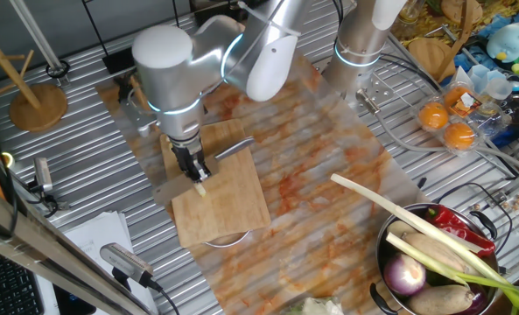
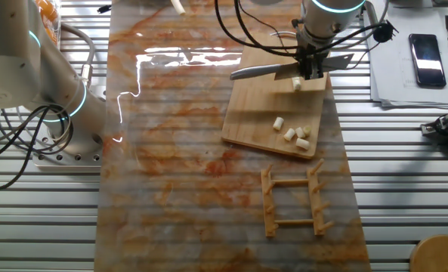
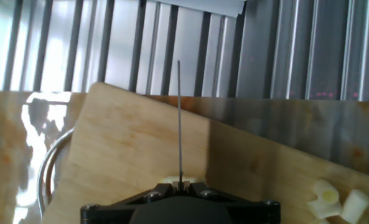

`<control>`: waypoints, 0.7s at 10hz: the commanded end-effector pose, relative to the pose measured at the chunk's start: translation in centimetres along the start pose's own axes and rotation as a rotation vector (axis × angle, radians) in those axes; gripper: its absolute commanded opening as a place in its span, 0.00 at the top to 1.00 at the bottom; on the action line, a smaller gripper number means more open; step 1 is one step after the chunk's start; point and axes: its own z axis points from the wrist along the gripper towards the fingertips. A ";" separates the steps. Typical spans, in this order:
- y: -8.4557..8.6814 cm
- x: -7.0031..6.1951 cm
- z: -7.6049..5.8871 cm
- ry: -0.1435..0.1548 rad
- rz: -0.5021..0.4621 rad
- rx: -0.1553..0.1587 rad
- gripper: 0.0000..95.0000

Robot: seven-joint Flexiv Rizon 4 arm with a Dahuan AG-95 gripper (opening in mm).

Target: Chop the scallions

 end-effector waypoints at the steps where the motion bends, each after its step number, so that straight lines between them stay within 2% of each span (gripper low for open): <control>1: -0.1 -0.3 0.5 -0.003 0.003 0.012 1.00; 7: 0.1 -0.6 1.1 0.023 0.001 0.022 1.00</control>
